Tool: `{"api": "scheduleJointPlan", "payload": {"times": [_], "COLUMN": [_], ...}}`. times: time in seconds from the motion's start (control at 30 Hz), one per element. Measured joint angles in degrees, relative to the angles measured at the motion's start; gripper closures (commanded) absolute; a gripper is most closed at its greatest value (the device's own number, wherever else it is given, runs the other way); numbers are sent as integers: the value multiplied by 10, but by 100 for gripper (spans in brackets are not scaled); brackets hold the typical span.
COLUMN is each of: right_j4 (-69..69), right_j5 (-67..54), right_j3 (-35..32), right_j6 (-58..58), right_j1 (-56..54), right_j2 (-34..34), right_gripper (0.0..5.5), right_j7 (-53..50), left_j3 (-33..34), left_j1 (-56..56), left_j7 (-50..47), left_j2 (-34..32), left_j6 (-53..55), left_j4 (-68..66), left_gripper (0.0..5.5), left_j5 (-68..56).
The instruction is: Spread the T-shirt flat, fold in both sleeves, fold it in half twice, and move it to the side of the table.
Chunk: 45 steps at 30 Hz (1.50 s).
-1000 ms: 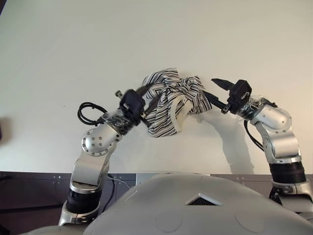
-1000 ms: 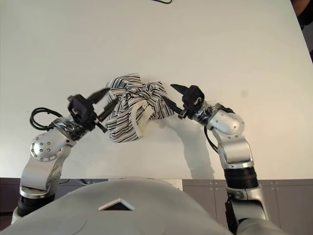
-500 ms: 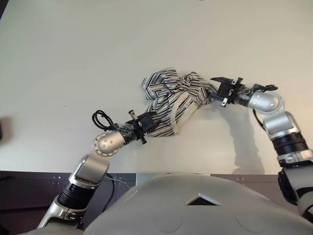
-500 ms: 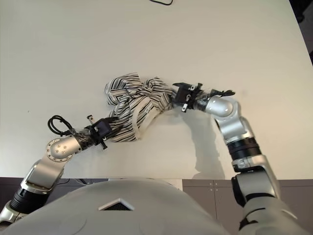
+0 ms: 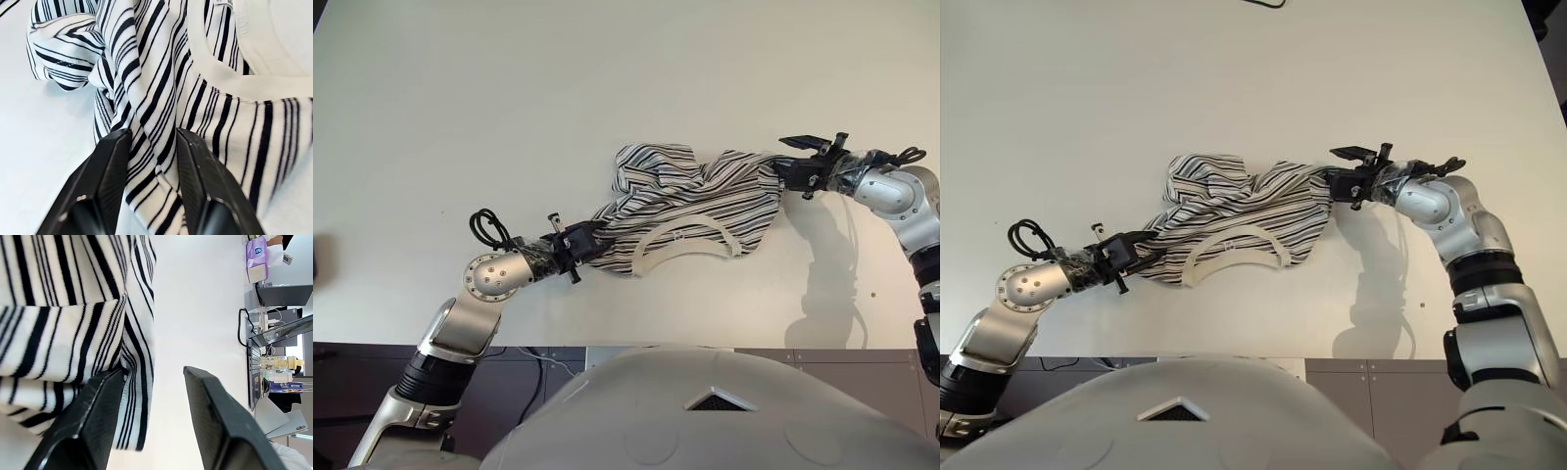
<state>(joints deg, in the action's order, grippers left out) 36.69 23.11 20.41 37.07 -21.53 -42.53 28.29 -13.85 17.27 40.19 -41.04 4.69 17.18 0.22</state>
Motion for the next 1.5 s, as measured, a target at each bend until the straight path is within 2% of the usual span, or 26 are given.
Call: {"api": "scheduleJointPlan", "payload": {"times": [0.17, 0.33, 0.47, 0.63, 0.77, 0.87, 1.1, 1.47, 1.5], "right_j4": [-25, -103, -165, -234, -265, -280, -305, -304, -304], "right_j5": [-76, -144, -155, -159, -161, -161, -161, -160, -160], "right_j3": [-22, -50, -60, -77, -84, -87, -89, -85, -85], "right_j6": [2, -26, -55, -93, -112, -123, -139, -147, -147], "right_j1": [-3, 16, 92, 157, 175, 196, 204, 198, 198], "right_j2": [30, 30, 29, 24, 24, 24, 33, 42, 43], "right_gripper": [326, 326, 326, 326, 326, 326, 326, 326, 322], "right_j7": [39, 90, 102, 105, 104, 104, 100, 104, 104], "left_j3": [13, 67, 93, 117, 119, 123, 94, 46, 43], "left_j1": [-2, -4, -16, 53, 105, 118, 67, -4, -12], "left_j7": [-2, -6, 17, 76, 90, 78, -40, -138, -142], "left_j2": [26, 35, -6, -103, -123, -126, -104, -79, -79], "left_j6": [9, 45, 38, -74, -157, -218, -380, -481, -484], "left_j4": [0, 110, 132, 106, 75, 37, -82, -164, -172], "left_gripper": [385, 385, 385, 385, 385, 385, 385, 385, 401], "left_j5": [-32, -95, -79, -10, 26, 59, 215, 295, 298]}}
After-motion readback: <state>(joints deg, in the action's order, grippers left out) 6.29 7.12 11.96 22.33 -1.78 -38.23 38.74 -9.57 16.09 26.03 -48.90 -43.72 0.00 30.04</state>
